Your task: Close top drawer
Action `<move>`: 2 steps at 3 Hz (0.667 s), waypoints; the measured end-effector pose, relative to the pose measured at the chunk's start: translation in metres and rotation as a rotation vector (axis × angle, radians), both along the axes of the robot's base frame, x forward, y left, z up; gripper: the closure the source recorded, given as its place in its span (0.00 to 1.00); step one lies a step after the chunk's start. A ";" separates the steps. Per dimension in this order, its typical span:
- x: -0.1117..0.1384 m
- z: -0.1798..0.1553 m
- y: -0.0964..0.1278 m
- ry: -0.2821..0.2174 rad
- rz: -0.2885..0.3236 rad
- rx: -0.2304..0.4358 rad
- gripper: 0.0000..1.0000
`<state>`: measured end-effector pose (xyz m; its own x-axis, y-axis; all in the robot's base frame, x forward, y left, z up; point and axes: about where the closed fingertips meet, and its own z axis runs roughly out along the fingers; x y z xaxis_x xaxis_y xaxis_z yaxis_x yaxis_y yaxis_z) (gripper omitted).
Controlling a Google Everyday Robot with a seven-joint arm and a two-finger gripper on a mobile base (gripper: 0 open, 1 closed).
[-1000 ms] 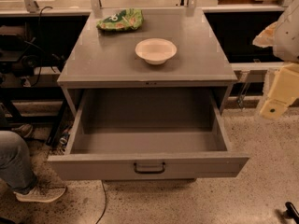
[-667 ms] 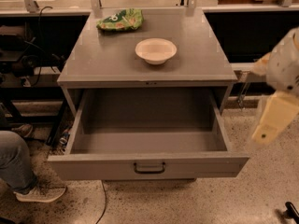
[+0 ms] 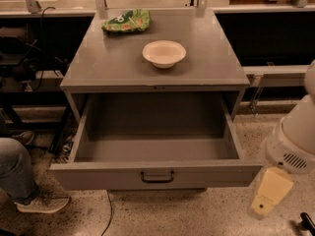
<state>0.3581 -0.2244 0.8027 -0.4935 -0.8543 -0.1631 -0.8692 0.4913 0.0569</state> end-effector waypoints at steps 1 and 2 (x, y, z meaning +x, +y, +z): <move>-0.009 -0.011 -0.001 0.030 -0.005 -0.005 0.00; -0.012 -0.017 0.002 0.042 -0.019 0.014 0.02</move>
Offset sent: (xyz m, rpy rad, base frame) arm -0.0151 0.0028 -0.0208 0.0276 0.0622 -0.0324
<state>0.3464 -0.2227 0.7855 -0.5163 -0.8424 -0.1539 -0.8564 0.5065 0.1007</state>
